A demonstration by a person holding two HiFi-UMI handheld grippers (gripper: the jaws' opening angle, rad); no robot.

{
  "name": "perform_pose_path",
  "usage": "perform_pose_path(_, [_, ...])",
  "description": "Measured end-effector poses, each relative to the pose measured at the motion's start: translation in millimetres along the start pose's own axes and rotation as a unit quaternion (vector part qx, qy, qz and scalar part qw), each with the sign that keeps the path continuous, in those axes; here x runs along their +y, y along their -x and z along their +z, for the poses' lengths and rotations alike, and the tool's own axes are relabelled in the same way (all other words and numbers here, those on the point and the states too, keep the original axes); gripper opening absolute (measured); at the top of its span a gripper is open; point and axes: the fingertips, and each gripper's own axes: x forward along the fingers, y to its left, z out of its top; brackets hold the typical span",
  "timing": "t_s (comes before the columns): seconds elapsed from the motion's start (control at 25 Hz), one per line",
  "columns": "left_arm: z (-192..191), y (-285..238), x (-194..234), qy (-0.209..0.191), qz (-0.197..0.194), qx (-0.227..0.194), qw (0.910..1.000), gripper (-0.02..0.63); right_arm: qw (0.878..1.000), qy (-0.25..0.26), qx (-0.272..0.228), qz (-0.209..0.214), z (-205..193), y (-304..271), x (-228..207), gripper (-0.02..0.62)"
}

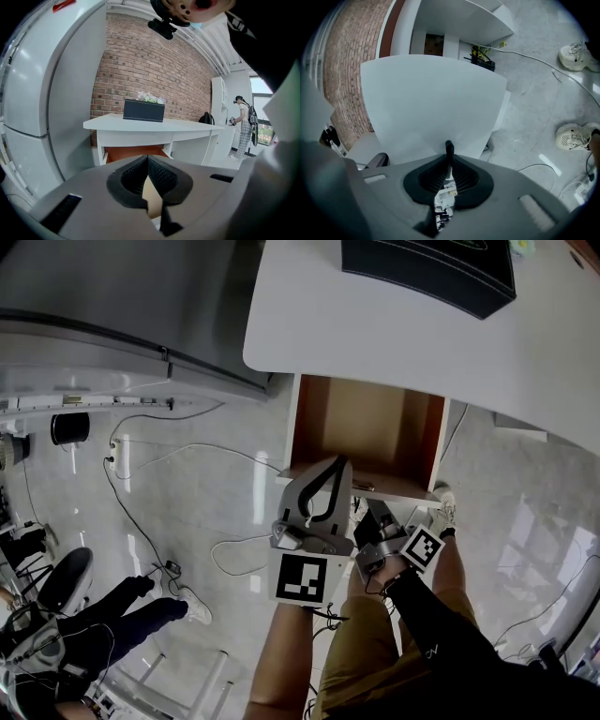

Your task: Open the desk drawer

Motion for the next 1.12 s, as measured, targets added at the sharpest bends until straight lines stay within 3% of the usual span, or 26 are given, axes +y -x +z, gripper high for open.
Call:
perform_pose_path(0.32, [-1.6,2.5,0.0,-0.002,0.000,0.002,1.0000,0.009,1.000,-0.010,0.013,-0.018,-17.1,16.1,-12.6,0.027])
perform_pose_path(1.12, [-15.4,22.6,8.4,0.003,0.019,0.009,0.9998,0.009,0.999,0.019,0.015,-0.026,-10.7,15.4,-33.9,0.028])
